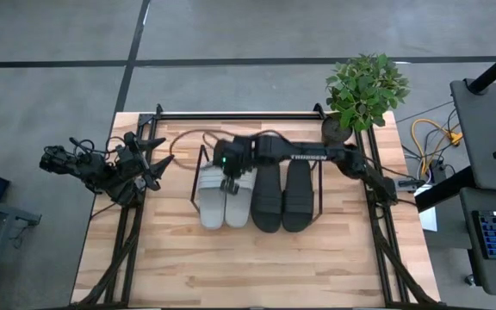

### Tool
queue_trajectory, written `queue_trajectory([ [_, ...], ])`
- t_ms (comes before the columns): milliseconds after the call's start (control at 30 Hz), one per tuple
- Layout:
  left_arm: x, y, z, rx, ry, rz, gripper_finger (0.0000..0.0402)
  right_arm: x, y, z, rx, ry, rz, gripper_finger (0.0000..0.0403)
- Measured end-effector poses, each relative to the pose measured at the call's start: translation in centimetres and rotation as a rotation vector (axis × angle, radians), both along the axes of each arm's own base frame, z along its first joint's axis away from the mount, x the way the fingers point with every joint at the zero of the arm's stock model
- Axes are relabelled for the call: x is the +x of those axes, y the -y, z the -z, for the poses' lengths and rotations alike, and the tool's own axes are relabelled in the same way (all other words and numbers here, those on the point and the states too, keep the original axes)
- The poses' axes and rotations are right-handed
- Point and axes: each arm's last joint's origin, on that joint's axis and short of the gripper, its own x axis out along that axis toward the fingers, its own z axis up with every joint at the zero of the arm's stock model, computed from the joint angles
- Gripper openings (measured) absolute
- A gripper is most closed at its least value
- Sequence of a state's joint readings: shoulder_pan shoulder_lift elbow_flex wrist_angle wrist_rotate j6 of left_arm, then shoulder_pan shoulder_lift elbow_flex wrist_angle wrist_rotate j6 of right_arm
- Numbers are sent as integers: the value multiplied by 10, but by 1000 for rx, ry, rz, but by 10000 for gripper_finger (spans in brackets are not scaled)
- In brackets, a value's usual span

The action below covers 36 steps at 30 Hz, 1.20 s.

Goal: Pick and place slides into the shelf
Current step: Put the gray slides on the shelf

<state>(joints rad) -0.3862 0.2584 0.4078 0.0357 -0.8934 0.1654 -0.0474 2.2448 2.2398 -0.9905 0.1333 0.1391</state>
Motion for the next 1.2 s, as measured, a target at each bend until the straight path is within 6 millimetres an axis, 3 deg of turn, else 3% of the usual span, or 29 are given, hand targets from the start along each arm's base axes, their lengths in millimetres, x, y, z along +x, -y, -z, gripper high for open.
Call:
queue_trajectory([
  [167, 0, 0, 0, 3, -2, 0, 279, -7, 40, 16, 37, -62, 65, 8],
  [333, 0, 0, 0, 6, -4, -1, 279, -11, 57, 28, 32, -105, 109, 8],
  [733, 0, 0, 0, 7, -5, 0, 279, -20, 70, 58, 47, -203, 133, 8],
  [1200, 0, 0, 0, 7, -4, -1, 279, -22, 72, 72, 51, -221, 140, 8],
])
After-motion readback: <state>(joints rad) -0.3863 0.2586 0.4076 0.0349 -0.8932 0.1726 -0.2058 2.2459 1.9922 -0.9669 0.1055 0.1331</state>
